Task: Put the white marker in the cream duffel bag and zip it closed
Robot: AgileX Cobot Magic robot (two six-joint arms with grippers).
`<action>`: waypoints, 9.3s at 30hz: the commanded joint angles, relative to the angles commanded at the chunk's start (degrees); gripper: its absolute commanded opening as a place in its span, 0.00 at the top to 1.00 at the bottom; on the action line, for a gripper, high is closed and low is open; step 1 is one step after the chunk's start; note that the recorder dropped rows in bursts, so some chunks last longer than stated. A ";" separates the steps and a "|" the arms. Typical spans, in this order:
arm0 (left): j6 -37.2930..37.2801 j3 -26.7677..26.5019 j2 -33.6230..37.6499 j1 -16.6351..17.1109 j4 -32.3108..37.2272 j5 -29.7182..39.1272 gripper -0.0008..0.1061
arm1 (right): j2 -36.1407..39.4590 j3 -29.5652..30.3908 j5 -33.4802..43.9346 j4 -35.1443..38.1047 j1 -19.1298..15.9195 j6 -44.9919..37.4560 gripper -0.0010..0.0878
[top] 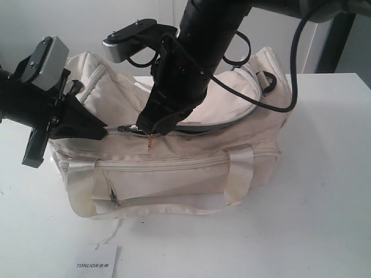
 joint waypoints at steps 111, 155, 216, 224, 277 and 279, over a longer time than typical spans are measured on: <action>-1.08 0.00 0.00 0.14 0.00 -0.34 0.99 | -5.44 5.93 0.00 -4.72 -6.99 1.57 0.99; -9.11 0.00 0.00 0.14 -0.56 -0.03 0.99 | -6.52 9.87 0.00 3.87 -12.11 -3.53 0.99; -19.80 0.05 -4.12 -18.84 -9.88 -8.95 0.34 | -6.31 9.91 0.00 5.81 -12.11 -4.47 0.99; -18.90 0.05 -1.02 -19.26 -10.69 -12.22 0.34 | -6.31 9.91 0.00 6.04 -12.11 -4.47 0.99; -20.19 -1.30 0.61 -19.26 -11.84 -20.64 0.32 | -7.49 9.91 0.00 2.35 -12.11 -4.85 0.99; -20.19 -1.53 1.85 -19.26 -12.90 -20.52 0.32 | -7.49 9.91 0.00 2.59 -12.11 -4.85 0.99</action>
